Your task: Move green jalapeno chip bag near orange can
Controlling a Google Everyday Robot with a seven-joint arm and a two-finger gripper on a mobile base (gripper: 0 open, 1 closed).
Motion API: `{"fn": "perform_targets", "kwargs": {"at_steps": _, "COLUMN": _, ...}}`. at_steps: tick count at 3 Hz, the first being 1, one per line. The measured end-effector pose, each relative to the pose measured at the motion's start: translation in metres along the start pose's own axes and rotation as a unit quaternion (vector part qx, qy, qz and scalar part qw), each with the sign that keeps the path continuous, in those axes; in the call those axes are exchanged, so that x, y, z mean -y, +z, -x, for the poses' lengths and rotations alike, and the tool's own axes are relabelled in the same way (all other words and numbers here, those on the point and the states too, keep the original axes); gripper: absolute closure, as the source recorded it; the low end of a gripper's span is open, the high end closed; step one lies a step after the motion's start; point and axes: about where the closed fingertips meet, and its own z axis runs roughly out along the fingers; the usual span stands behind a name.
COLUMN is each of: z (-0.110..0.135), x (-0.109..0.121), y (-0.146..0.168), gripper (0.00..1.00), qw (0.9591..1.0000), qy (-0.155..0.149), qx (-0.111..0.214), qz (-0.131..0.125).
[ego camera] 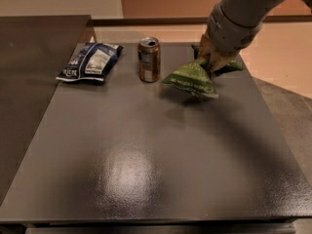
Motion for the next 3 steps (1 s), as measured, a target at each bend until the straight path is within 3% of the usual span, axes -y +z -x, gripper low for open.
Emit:
{"fn": "perform_targets", "kwargs": {"at_steps": 1, "z": -0.004, "x": 0.025, "y": 0.018, "gripper": 1.00, "qw": 0.9998, "qy": -0.005, "qx": 0.021, "qz": 0.003}}
{"fn": "perform_targets", "kwargs": {"at_steps": 2, "z": -0.003, "x": 0.034, "y": 0.039, "gripper": 0.82, "qw": 0.9981, "qy": -0.020, "qx": 0.054, "qz": 0.022}}
{"fn": "perform_targets", "kwargs": {"at_steps": 3, "z": -0.004, "x": 0.038, "y": 0.055, "gripper": 0.58, "qw": 0.9967, "qy": -0.029, "qx": 0.069, "qz": 0.032}}
